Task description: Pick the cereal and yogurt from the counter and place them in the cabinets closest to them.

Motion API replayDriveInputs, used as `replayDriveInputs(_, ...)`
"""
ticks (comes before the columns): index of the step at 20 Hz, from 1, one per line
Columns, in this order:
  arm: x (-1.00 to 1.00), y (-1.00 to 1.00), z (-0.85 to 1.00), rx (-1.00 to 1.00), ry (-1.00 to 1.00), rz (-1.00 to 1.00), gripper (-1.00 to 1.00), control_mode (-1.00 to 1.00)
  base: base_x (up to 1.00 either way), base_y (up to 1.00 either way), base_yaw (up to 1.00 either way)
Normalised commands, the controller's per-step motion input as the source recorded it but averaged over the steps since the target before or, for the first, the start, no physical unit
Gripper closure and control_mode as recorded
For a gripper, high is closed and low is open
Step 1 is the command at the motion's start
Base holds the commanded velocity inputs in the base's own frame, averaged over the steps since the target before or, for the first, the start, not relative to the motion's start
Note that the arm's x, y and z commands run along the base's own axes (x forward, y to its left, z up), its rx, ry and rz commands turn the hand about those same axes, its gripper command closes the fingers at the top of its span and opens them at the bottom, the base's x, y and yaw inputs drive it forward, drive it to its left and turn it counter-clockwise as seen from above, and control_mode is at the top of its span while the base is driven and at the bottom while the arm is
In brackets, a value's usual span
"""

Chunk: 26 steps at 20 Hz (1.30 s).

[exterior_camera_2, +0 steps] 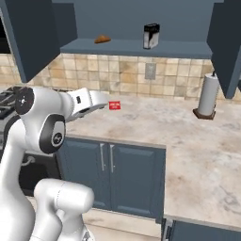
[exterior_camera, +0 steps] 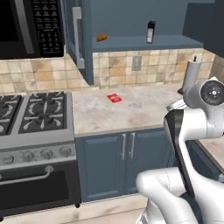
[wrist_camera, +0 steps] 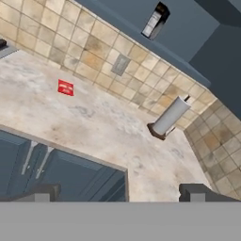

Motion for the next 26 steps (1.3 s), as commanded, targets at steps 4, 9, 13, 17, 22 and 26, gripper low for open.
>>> replayDriveInputs(4, 0.0, 0.0, 0.0, 0.0, 0.0, 0.0, -1.0, 1.0, -0.13, 0.56, 0.0)
replayDriveInputs(9, 0.0, 0.0, 0.0, 0.0, 0.0, 0.0, -1.0, 1.0, -0.13, 0.56, 0.0)
replayDriveInputs(13, 0.0, 0.0, 0.0, 0.0, 0.0, 0.0, -1.0, 1.0, -0.16, 0.57, 0.0)
replayDriveInputs(17, 0.0, 0.0, 0.0, 0.0, 0.0, 0.0, -1.0, 1.0, -0.13, 0.58, 0.0)
replayDriveInputs(22, 0.0, 0.0, 0.0, 0.0, 0.0, 0.0, -1.0, 1.0, -0.12, 0.57, 0.0)
replayDriveInputs(26, 0.0, 0.0, 0.0, 0.0, 0.0, 0.0, -1.0, 1.0, -0.1, 0.64, 0.0)
